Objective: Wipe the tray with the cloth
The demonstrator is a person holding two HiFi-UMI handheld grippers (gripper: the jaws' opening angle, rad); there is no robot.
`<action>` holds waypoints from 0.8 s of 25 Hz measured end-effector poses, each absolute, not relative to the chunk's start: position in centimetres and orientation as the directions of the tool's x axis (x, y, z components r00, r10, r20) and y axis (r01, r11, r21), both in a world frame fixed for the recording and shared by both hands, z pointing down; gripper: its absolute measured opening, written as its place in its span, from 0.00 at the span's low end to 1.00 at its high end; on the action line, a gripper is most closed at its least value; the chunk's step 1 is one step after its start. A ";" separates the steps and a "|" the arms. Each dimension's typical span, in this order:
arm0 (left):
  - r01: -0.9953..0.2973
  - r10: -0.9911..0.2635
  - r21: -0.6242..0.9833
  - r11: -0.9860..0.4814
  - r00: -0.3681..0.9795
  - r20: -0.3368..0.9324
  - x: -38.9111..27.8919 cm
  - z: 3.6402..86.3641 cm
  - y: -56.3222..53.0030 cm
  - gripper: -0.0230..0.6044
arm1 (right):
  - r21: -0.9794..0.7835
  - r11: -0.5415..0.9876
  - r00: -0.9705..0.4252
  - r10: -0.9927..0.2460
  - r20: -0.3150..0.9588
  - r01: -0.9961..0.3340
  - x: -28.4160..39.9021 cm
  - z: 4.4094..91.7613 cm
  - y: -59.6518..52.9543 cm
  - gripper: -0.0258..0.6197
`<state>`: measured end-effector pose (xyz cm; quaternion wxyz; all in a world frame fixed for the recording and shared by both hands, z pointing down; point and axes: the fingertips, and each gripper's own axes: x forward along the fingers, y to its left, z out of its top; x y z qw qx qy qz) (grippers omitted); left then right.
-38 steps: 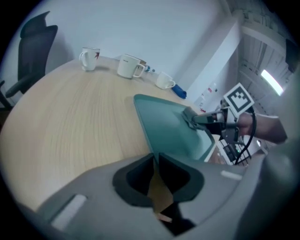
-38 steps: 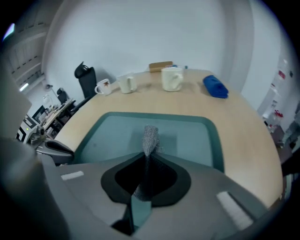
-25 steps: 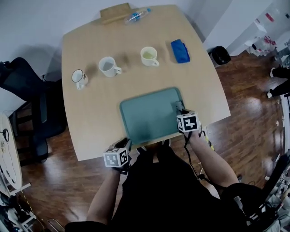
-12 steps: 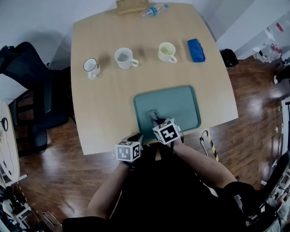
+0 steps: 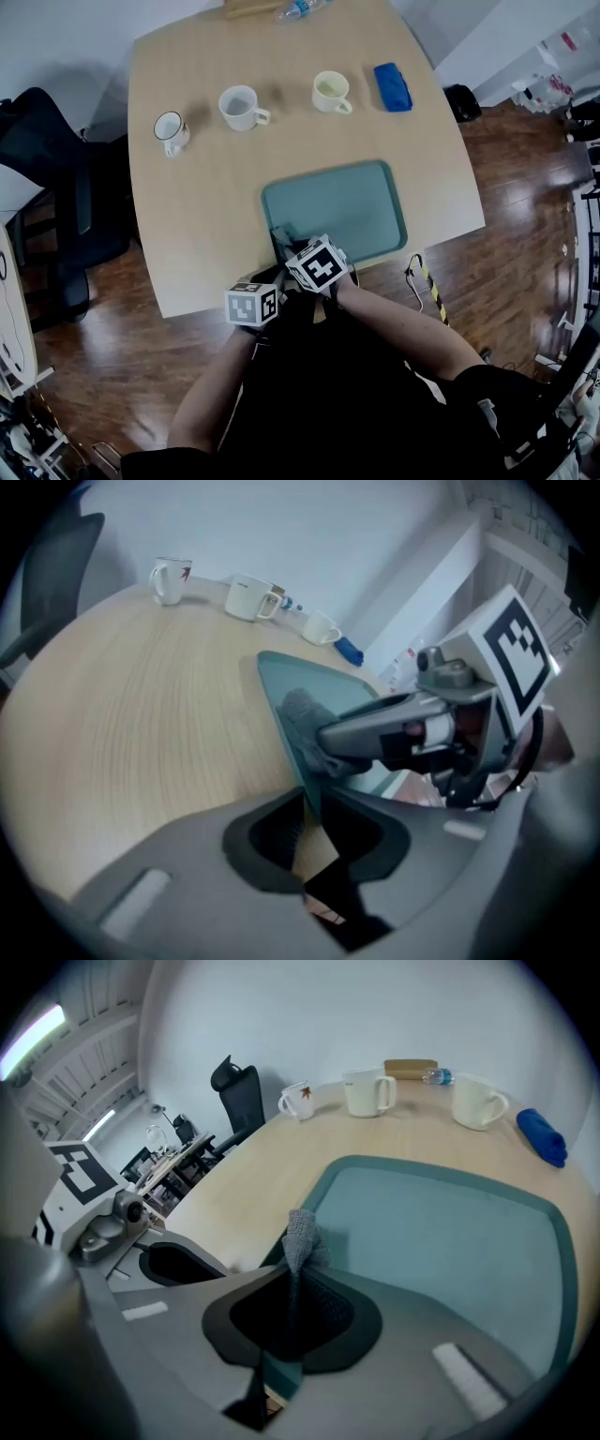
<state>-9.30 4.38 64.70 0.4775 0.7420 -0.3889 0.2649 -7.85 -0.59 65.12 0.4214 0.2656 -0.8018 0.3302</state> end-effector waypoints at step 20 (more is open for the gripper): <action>-0.851 -0.385 0.504 -0.147 0.518 0.764 -8.8 64.9 4.5 0.12 | -0.067 0.278 -0.173 -0.377 0.910 -0.958 21.0 65.9 -2.5 0.08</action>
